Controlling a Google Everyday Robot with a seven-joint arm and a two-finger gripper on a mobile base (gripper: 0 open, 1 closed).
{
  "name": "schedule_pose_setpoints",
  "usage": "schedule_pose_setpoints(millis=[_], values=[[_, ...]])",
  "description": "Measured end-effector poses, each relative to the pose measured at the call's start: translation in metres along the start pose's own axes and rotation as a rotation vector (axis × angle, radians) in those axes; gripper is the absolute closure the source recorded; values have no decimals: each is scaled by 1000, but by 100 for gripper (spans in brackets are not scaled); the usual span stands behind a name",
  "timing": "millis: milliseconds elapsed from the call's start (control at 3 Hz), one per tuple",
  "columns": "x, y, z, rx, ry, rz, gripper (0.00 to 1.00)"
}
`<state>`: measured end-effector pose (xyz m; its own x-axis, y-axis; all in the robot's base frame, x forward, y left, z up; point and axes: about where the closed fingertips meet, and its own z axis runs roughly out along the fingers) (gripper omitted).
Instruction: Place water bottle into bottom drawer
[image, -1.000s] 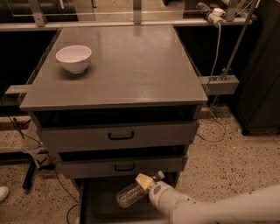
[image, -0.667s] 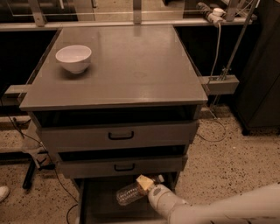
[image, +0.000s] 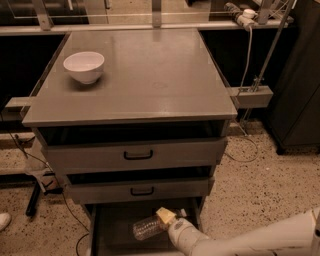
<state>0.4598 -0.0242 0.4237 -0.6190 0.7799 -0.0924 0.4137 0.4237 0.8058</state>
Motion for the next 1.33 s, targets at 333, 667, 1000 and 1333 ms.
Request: schedule_pose_setpoints(millis=[333,667,1000,1333], values=[[8,-12,9,18,20,16,100],[22,-34,31,30,15,66,100],[28,-60,54,34,-16,138,100],[40,-81,76,53,-9,199,100]])
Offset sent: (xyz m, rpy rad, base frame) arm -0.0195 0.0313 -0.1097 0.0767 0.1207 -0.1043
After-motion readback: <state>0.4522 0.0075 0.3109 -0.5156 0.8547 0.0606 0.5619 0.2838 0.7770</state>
